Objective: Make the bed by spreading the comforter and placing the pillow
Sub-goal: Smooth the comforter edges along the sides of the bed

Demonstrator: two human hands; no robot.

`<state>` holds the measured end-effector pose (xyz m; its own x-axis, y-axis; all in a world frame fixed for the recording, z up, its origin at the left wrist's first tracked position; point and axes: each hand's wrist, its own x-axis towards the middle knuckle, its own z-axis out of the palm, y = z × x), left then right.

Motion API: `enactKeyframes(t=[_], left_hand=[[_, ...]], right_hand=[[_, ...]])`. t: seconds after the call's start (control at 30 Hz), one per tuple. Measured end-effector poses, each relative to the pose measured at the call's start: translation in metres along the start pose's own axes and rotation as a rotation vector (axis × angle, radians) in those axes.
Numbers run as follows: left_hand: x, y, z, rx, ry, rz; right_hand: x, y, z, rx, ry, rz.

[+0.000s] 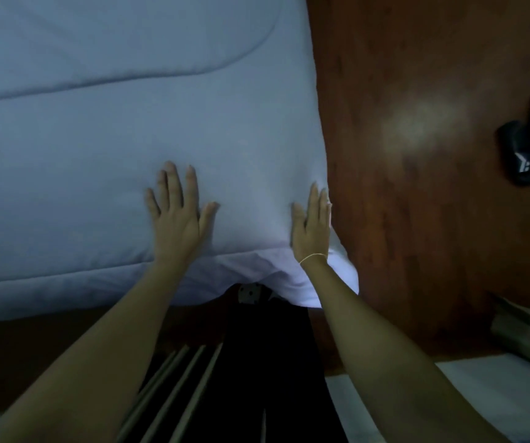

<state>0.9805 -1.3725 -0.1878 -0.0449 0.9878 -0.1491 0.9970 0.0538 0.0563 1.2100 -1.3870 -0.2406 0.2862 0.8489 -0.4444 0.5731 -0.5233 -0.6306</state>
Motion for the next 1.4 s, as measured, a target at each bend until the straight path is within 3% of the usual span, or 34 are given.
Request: enactKeyframes(t=[0.07, 0.17, 0.27, 0.4, 0.63, 0.7, 0.9, 1.2, 1.4], left_hand=[[-0.001, -0.002, -0.005, -0.042, 0.024, 0.019], [-0.004, -0.013, -0.006, -0.097, 0.080, -0.082], [-0.018, -0.022, 0.004, -0.112, 0.093, -0.178], [-0.024, -0.023, 0.010, -0.075, 0.053, -0.171], [-0.026, -0.018, -0.032, -0.110, -0.153, -0.175], [-0.029, -0.011, -0.053, -0.121, -0.163, -0.148], [-0.019, 0.039, -0.122, -0.150, -0.015, -0.174], [-0.019, 0.170, -0.200, -0.165, 0.248, -0.247], [-0.022, 0.233, -0.218, -0.201, 0.236, -0.237]], right_hand=[[0.004, -0.014, -0.005, 0.061, 0.085, 0.070], [0.004, -0.050, -0.005, -0.059, 0.168, -0.179], [0.004, -0.063, 0.013, -0.260, 0.061, -0.343], [0.005, -0.058, 0.013, -0.361, -0.006, -0.312], [-0.004, -0.083, -0.043, -0.556, -0.339, -0.236], [-0.016, -0.091, -0.063, -0.586, -0.326, -0.254], [-0.031, -0.119, -0.136, -0.572, -0.269, -0.374], [0.002, -0.135, -0.292, -0.537, -0.185, -0.635], [0.030, -0.123, -0.354, -0.549, -0.172, -0.663]])
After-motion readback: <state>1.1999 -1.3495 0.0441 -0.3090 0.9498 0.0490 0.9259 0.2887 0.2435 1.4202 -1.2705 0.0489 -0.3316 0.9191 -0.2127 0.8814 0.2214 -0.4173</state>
